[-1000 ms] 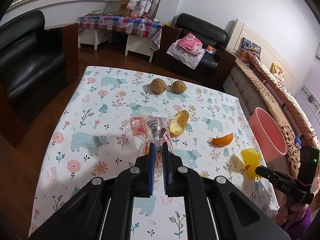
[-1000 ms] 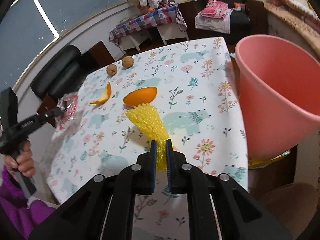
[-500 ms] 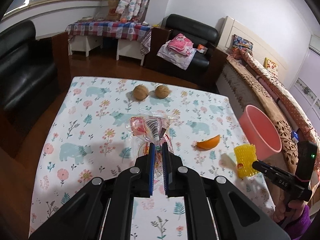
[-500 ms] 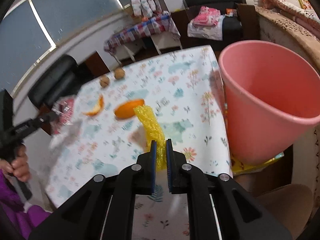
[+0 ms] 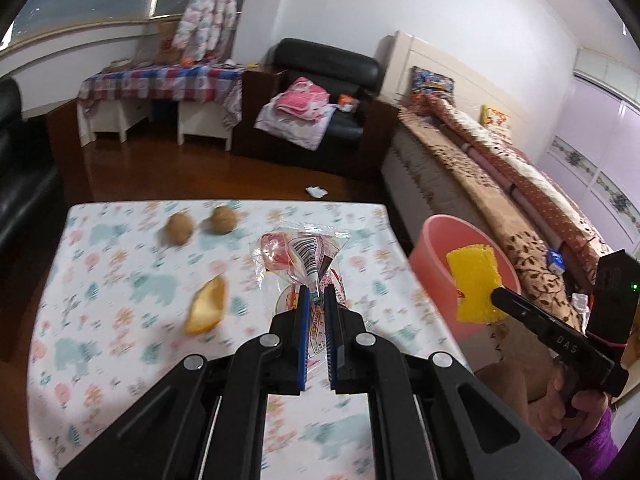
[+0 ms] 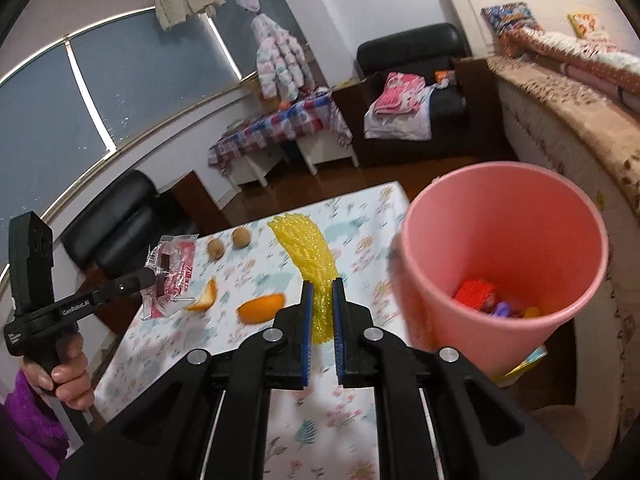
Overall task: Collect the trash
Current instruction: 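Carry the clear bag and yellow foam mesh over the pink bucket with both tools, then open the left tool to drop the clear bag while the right tool releases the foam mesh, then move both open tools back over the orange peels on the table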
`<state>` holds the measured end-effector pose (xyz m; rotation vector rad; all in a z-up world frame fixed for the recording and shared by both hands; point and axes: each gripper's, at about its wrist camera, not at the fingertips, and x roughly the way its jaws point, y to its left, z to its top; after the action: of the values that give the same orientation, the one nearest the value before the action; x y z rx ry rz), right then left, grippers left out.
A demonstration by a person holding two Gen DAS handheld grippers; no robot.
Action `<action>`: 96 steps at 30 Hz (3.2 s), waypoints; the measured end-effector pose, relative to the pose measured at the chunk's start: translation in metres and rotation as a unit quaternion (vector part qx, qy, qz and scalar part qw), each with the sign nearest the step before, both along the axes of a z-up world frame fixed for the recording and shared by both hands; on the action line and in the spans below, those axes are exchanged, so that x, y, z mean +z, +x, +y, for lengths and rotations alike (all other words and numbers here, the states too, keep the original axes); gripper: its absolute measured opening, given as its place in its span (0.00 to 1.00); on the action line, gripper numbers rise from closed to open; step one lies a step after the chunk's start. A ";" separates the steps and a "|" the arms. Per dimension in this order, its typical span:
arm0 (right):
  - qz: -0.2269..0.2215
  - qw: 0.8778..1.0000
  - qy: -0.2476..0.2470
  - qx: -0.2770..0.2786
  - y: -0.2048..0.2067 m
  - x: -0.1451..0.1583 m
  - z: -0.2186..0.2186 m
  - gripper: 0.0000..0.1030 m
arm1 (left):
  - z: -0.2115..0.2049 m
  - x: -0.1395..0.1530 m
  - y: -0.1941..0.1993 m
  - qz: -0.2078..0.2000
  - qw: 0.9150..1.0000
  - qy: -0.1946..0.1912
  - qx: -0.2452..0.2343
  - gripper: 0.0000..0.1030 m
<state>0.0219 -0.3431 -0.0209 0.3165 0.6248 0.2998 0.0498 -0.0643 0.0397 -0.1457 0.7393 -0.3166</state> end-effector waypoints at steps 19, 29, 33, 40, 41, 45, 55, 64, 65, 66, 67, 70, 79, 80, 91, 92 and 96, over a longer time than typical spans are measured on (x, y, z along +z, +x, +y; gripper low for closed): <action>0.004 0.990 0.043 -0.134 0.010 -0.013 -0.098 0.09 | -0.169 0.005 0.049 -0.017 0.991 -0.014 -0.134 0.06; 0.021 0.983 0.054 -0.175 0.019 -0.031 -0.132 0.09 | -0.223 -0.024 0.077 0.002 0.988 -0.006 -0.152 0.06; 0.028 0.981 0.061 -0.184 0.021 -0.037 -0.137 0.09 | -0.234 -0.037 0.088 0.018 0.988 -0.006 -0.151 0.06; 0.035 0.982 0.040 -0.180 0.025 -0.038 -0.134 0.09 | -0.244 -0.051 0.095 0.031 0.988 -0.006 -0.149 0.07; 0.035 0.982 0.038 -0.181 0.026 -0.038 -0.134 0.09 | -0.245 -0.052 0.095 0.032 0.988 -0.005 -0.149 0.07; 0.039 0.981 0.039 -0.184 0.027 -0.041 -0.137 0.09 | -0.246 -0.056 0.095 0.030 0.989 -0.001 -0.142 0.09; 0.053 0.980 0.023 -0.190 0.028 -0.041 -0.133 0.27 | -0.233 -0.050 0.089 0.032 0.990 -0.018 -0.139 0.37; 0.004 0.979 -0.009 -0.206 -0.001 -0.009 -0.101 0.28 | -0.196 -0.022 0.055 0.000 0.993 -0.002 -0.114 0.38; -0.002 0.977 -0.007 -0.212 -0.006 -0.007 -0.096 0.28 | -0.188 -0.020 0.050 -0.003 0.994 0.000 -0.108 0.39; -0.009 0.977 -0.001 -0.213 -0.013 -0.005 -0.090 0.28 | -0.182 -0.018 0.045 -0.005 0.995 0.000 -0.104 0.39; -0.013 0.977 0.004 -0.212 -0.019 -0.005 -0.082 0.28 | -0.173 -0.016 0.040 -0.009 0.995 0.001 -0.099 0.40; -0.014 0.980 0.000 -0.196 -0.031 -0.005 -0.056 0.28 | -0.149 -0.012 0.025 -0.017 0.996 0.011 -0.083 0.41; -0.021 0.990 -0.033 -0.133 -0.051 -0.005 0.030 0.28 | -0.081 -0.012 -0.014 -0.029 0.999 0.014 -0.037 0.41; -0.020 0.991 -0.036 -0.129 -0.052 -0.005 0.037 0.28 | -0.074 -0.012 -0.017 -0.031 0.999 0.016 -0.031 0.41; -0.009 0.992 -0.040 -0.120 -0.053 0.006 0.072 0.28 | -0.015 -0.007 -0.037 -0.055 0.998 0.003 0.018 0.41; -0.010 0.992 -0.045 -0.118 -0.053 0.007 0.075 0.28 | -0.011 -0.008 -0.038 -0.055 0.998 0.001 0.020 0.41; -0.014 0.991 -0.058 -0.116 -0.055 0.012 0.084 0.28 | -0.001 -0.009 -0.041 -0.057 0.998 0.000 0.031 0.41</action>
<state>-0.0336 -0.2591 -0.0086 0.2700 0.5681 0.0440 0.0091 -0.0652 0.0310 -0.1497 0.6210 -0.2647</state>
